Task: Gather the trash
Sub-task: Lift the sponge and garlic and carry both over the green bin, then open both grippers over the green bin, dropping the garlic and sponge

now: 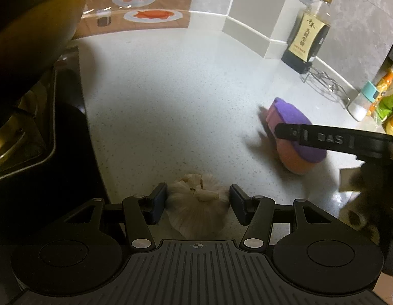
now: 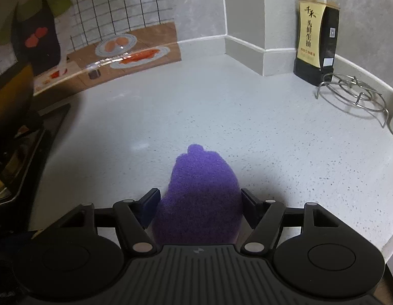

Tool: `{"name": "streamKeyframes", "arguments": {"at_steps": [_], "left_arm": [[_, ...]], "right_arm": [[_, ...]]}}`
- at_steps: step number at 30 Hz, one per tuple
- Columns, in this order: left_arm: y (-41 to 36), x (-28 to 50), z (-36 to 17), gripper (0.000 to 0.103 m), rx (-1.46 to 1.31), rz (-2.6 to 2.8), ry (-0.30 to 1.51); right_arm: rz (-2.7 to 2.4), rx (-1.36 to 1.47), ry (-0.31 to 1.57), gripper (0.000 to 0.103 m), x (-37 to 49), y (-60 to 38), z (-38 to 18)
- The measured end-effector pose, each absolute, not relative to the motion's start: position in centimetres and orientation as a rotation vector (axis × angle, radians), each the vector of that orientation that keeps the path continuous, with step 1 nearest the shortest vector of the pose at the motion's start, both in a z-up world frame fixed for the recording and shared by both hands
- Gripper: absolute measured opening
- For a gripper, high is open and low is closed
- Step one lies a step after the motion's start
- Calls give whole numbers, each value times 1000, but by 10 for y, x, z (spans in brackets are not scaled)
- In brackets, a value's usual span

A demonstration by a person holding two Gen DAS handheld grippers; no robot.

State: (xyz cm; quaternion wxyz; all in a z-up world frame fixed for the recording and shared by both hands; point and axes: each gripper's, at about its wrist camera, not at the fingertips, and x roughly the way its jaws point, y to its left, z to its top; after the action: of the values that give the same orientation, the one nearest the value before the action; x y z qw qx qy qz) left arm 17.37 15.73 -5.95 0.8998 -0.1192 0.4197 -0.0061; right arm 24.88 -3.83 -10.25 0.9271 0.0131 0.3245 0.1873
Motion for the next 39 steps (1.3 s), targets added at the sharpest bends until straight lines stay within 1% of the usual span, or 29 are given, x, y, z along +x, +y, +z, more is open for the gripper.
{"name": "streamKeyframes", "arguments": {"at_steps": [10,14,21,26,30,33,36,39], "left_arm": [[166,154,-54,59,-348,-16,805],[163,141,-44,59,-354,-40,776],[136,101,-24,59,-326,-142,751],[90,84,-28,59,-329,-291,804],[46,78,-51,59,-295,-377,871],[15,79,-83,59,-249,-438,928],[-12,90,-130,59,-235,-480,1045],[-44,111,-193,59,-222,-503,1197]], "right_arm": [[581,135,676,68,194,-45,-68],[627,193,696,68,167,-52,-65],[553,284,731,68,121,-106,-91],[449,397,775,68,97,-167,-127],[328,499,809,68,74,-218,-162],[250,517,790,68,54,-247,-186],[118,490,771,68,31,-271,-213],[-17,466,830,68,12,-290,-240]]}}
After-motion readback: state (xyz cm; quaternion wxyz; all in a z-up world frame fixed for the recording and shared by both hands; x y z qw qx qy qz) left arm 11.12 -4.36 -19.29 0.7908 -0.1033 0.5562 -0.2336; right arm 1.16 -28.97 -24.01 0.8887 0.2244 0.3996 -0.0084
